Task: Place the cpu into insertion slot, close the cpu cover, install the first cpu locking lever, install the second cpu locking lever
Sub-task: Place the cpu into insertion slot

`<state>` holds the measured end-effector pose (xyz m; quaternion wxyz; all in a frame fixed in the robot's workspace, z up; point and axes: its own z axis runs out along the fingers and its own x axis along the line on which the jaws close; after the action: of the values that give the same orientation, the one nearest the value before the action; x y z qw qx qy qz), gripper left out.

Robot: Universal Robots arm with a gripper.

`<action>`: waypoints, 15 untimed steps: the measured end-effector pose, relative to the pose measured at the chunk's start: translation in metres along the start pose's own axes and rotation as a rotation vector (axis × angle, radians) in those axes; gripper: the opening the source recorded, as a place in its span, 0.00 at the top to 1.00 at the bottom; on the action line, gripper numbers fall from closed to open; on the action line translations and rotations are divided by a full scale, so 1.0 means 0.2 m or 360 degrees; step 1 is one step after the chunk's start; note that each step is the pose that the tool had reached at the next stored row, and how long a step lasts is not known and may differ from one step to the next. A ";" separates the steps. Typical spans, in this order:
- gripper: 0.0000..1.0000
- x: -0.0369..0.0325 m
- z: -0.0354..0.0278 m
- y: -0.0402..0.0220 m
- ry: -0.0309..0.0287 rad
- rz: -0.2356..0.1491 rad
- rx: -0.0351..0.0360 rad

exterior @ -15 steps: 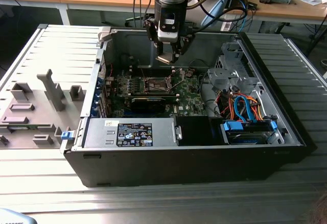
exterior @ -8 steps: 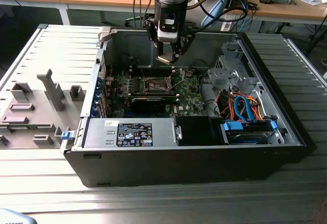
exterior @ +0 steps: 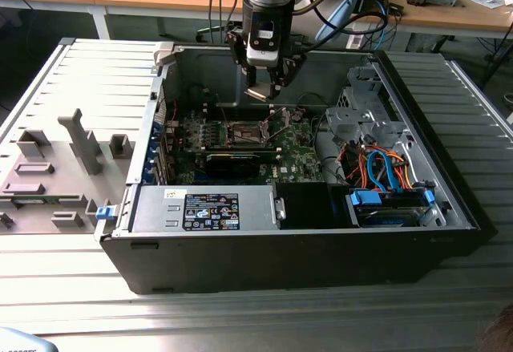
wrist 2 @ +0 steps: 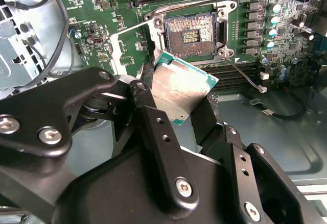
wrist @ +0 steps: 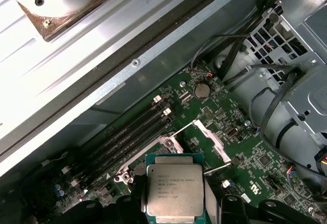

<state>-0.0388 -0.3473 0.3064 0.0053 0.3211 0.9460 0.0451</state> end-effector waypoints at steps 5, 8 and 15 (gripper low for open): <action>0.46 0.000 0.001 0.000 -0.00005 0.0006 0.0000; 0.46 0.000 0.002 0.000 -0.00008 0.0009 0.0000; 0.46 0.000 0.003 0.000 -0.00016 0.0018 0.0000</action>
<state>-0.0388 -0.3473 0.3058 0.0055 0.3265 0.9441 0.0450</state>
